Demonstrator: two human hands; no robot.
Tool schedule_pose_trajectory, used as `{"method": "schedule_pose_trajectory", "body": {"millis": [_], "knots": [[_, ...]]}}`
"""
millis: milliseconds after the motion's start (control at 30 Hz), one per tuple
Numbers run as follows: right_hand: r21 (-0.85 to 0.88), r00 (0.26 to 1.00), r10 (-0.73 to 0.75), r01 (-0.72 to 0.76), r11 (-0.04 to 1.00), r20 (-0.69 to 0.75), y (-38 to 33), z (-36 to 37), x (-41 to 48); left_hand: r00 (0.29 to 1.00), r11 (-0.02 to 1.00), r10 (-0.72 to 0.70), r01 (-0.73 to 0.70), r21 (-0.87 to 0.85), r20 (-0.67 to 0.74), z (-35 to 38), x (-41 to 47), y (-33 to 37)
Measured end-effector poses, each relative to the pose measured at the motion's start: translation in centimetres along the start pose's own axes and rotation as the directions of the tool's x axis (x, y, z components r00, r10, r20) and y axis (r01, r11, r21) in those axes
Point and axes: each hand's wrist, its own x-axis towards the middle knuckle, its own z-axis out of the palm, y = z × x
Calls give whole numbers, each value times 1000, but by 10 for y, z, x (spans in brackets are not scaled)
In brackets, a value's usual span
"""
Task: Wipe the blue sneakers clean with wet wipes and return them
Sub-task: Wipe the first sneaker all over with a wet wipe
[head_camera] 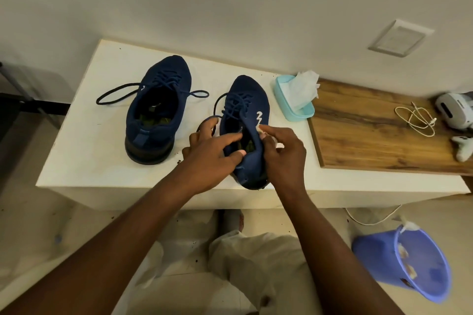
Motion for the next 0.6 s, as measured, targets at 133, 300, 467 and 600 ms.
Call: {"method": "schedule_pose_trajectory", "body": {"millis": [133, 300, 467, 600], "knots": [[95, 992, 49, -60, 994, 118, -7, -12, -15, 998, 989, -68, 68, -135, 5, 4, 8, -3], [120, 982, -89, 69, 990, 169, -10, -26, -45, 994, 964, -103, 91, -248, -38, -6, 4, 9], [132, 986, 158, -163, 978, 46, -2, -24, -20, 996, 982, 80, -74, 174, -28, 2, -10, 11], [199, 984, 67, -100, 975, 163, -12, -37, -51, 988, 972, 132, -111, 208, -85, -4, -2, 3]]}}
